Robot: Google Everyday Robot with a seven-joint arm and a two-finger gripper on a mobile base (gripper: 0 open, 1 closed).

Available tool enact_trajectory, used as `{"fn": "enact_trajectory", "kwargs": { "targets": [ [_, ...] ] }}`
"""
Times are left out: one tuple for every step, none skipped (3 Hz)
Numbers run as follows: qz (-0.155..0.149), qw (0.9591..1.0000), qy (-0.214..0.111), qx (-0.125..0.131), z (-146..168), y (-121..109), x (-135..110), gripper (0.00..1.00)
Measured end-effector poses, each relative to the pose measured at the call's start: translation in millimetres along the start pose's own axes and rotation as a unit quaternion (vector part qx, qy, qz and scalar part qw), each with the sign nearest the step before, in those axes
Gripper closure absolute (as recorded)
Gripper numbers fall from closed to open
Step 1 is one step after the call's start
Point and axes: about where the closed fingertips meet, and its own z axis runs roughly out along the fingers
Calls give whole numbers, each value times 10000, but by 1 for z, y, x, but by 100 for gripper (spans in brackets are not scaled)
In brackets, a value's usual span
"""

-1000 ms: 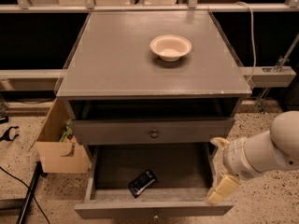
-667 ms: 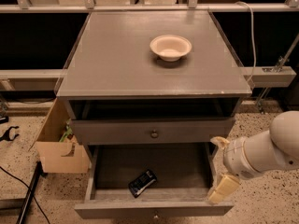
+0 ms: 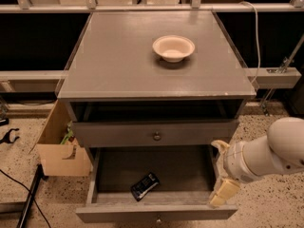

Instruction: Pick rxbar blueberry from middle drawer and place on counter

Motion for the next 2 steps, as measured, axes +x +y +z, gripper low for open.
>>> {"fn": "enact_trajectory", "kwargs": {
  "targets": [
    [-126, 9998, -158, 16, 29, -8, 0, 0],
    [-247, 9980, -575, -52, 94, -25, -3, 0]
  ]
}}
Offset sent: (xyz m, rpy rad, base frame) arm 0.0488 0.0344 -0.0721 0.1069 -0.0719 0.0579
